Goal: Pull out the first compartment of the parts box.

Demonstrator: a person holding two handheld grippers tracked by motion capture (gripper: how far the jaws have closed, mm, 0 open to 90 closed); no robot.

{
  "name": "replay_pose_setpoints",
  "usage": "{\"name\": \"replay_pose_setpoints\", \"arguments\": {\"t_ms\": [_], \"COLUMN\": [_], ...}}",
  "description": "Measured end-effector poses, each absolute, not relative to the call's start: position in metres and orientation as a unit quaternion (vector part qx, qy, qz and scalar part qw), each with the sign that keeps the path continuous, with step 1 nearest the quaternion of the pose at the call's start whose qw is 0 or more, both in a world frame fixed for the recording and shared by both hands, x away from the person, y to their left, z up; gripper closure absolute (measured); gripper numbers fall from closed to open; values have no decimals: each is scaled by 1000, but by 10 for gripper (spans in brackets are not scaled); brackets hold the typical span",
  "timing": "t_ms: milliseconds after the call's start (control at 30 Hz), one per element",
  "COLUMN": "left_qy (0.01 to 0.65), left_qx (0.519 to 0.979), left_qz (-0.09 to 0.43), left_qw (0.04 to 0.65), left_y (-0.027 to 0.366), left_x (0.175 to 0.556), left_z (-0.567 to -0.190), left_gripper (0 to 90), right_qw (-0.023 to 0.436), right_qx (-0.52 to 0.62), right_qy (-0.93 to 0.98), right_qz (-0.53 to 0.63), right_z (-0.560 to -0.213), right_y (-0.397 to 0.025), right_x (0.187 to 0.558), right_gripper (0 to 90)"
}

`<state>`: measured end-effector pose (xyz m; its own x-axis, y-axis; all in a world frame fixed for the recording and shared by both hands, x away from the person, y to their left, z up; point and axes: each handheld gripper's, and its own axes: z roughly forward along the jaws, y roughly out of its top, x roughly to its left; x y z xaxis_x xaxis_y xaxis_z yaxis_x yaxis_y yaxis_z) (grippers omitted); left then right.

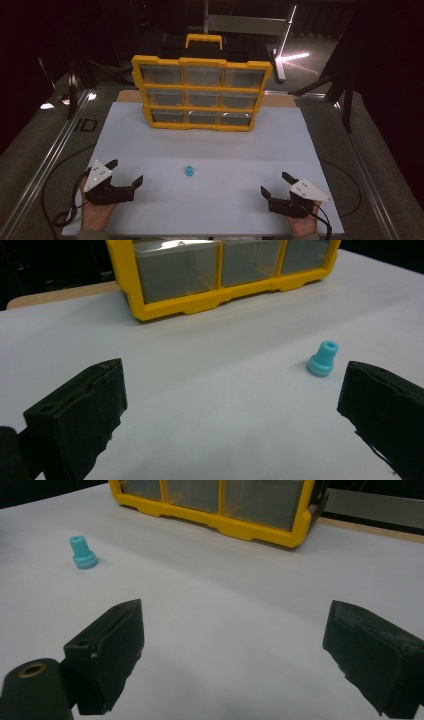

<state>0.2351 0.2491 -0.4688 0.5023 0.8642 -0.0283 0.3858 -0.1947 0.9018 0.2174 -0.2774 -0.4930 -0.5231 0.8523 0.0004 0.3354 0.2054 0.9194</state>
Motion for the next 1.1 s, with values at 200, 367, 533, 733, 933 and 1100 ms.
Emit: {"name": "replay_pose_setpoints", "arguments": {"t_ms": [200,367,533,733,933,1100], "left_qy": [421,414,408,401,396,388], "left_qx": [732,732,738,743,748,755], "left_qz": [252,252,246,251,255,259], "left_qw": [473,479,478,473,467,460], "left_y": [246,243,239,233,231,230], "left_x": [241,249,261,274,286,295], "left_z": [-464,-458,-456,-454,-452,-448], "left_gripper": [2,2,2,2,2,2], "right_qw": [270,271,268,268,269,268], "right_qx": [409,409,409,409,409,409], "right_qy": [727,727,728,728,728,729], "right_qz": [481,481,480,480,480,479], "right_z": [-493,-494,-494,-495,-495,-495], "right_y": [-277,-278,-277,-277,-277,-277], "right_x": [217,218,218,218,219,219], "right_gripper": [96,96,96,95,95,95]}}
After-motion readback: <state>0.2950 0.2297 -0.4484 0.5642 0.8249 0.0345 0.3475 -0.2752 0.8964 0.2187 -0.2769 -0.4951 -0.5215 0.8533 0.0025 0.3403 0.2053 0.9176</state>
